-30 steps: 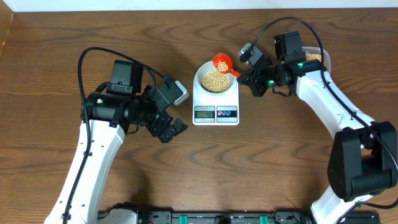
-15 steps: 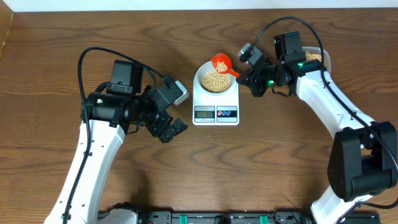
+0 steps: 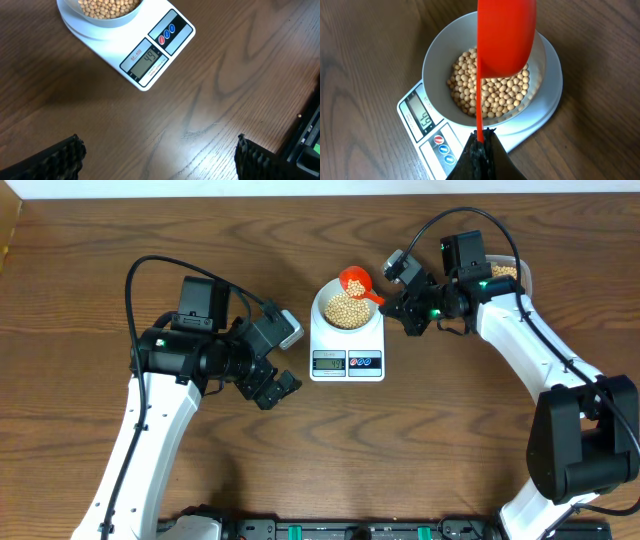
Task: Scoop item into bowl and weigh 50g on scale
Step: 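Tilt the red scoop over the bowl, trickling soybeans in slowly, then carry the red scoop right back to the soybean tub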
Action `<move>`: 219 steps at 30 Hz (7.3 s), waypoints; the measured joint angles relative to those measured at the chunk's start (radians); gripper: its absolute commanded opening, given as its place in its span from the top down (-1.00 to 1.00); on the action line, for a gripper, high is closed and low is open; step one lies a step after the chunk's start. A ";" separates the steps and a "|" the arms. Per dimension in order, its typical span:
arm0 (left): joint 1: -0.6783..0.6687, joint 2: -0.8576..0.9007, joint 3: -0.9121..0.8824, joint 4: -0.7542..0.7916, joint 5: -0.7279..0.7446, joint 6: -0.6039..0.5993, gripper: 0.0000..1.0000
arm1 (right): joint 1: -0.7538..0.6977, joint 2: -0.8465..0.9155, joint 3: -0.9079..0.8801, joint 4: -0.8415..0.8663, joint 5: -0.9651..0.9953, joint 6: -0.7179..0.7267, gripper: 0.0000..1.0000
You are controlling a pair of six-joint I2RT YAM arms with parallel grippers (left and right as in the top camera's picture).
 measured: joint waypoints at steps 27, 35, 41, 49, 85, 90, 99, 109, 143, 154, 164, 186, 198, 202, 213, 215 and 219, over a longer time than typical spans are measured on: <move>0.000 0.000 0.000 0.000 0.000 0.000 -0.96 | 0.000 -0.001 0.000 -0.008 0.037 0.003 0.98; 0.000 0.000 0.000 0.000 0.000 0.000 -0.96 | 0.000 -0.005 0.000 -0.008 0.048 0.003 0.98; 0.000 0.000 0.000 0.000 0.000 0.000 -0.96 | 0.000 -0.012 0.000 -0.008 0.025 0.003 0.98; 0.000 0.000 0.000 0.000 0.000 0.000 -0.96 | 0.000 -0.012 0.000 -0.008 0.008 0.041 0.98; 0.000 0.000 0.000 0.000 0.000 0.000 -0.96 | -0.011 -0.013 0.000 -0.062 -0.031 0.087 0.98; 0.000 0.000 0.000 0.000 0.000 0.000 -0.96 | -0.005 -0.013 0.000 -0.061 -0.037 0.076 0.98; 0.000 0.000 0.000 0.000 0.000 0.000 -0.96 | -0.005 -0.013 0.000 -0.030 -0.054 0.069 0.98; 0.000 0.000 0.000 0.000 0.000 0.000 -0.96 | -0.005 -0.013 0.000 -0.026 -0.016 0.068 0.99; 0.000 0.000 0.000 0.000 0.000 0.000 -0.96 | 0.001 -0.013 0.000 -0.009 0.036 0.068 0.98; 0.000 0.000 0.000 0.000 0.000 0.000 -0.96 | 0.011 -0.013 0.000 -0.005 0.055 0.068 0.98; 0.000 0.000 0.000 0.000 0.000 0.000 -0.96 | 0.011 -0.013 0.000 -0.006 0.029 0.064 0.98; 0.000 0.000 0.000 0.000 0.000 0.000 -0.96 | -0.060 -0.013 0.000 0.025 -0.205 0.236 0.98; 0.000 0.000 0.000 0.000 0.000 0.000 -0.96 | -0.213 -0.013 0.000 0.036 -0.313 0.289 0.98; 0.000 0.000 0.000 0.000 0.000 0.000 -0.96 | -0.280 -0.013 0.000 0.031 -0.360 0.292 0.98; 0.000 0.000 0.000 0.000 0.000 0.000 -0.96 | -0.473 -0.013 0.000 -0.132 -0.402 0.264 0.98; 0.000 0.000 0.000 0.000 0.000 0.000 -0.96 | -0.513 -0.013 0.000 -0.161 -0.404 0.242 0.98; 0.000 0.000 0.000 0.000 0.000 0.000 -0.96 | -0.590 -0.013 0.000 -0.206 -0.372 0.170 0.98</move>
